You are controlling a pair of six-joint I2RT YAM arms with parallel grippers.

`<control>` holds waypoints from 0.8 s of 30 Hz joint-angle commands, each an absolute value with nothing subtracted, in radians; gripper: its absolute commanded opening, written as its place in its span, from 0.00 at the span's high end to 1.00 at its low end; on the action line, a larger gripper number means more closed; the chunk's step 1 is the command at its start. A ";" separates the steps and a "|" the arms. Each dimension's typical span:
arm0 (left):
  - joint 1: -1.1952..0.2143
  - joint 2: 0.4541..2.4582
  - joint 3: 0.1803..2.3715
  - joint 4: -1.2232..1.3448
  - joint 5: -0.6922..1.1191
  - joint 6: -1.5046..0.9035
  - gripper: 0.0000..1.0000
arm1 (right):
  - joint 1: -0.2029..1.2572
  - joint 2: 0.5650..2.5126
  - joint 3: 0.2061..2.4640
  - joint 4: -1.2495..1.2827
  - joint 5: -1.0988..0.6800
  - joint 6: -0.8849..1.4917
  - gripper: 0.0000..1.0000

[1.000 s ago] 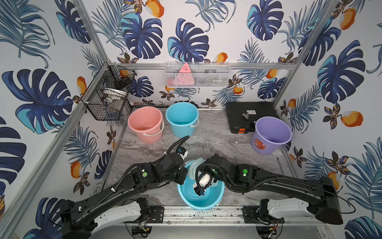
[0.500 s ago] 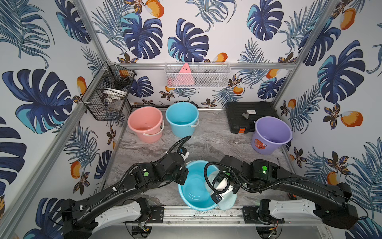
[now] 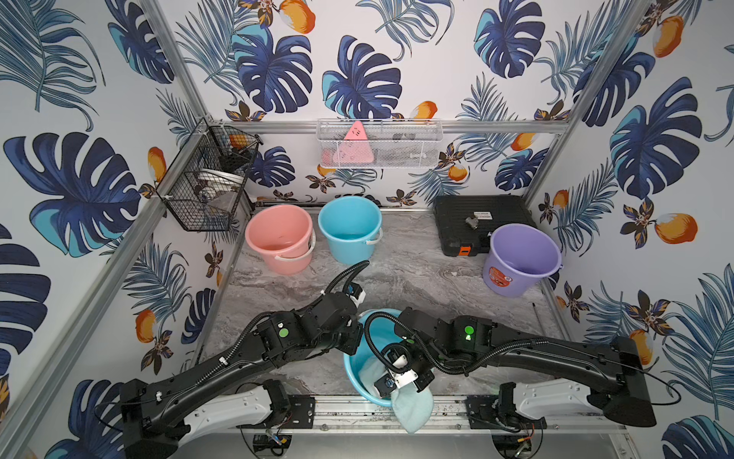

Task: Wipe the inside of the bucket with a cloth
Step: Wipe the dirt from the inside of the bucket, then place the bucket at the center of the board.

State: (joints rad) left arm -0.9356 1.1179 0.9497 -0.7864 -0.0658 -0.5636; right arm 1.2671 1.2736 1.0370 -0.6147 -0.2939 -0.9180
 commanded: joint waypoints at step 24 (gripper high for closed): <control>-0.651 1.407 1.116 -0.578 0.070 -0.536 1.00 | 0.833 0.980 0.996 -0.241 0.499 -0.274 1.00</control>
State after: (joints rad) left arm -0.6868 1.3746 1.0931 -0.6476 0.0093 -0.5694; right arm 0.8978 0.9794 0.9745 -0.2516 0.4740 -0.4412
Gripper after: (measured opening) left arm 0.155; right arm 0.083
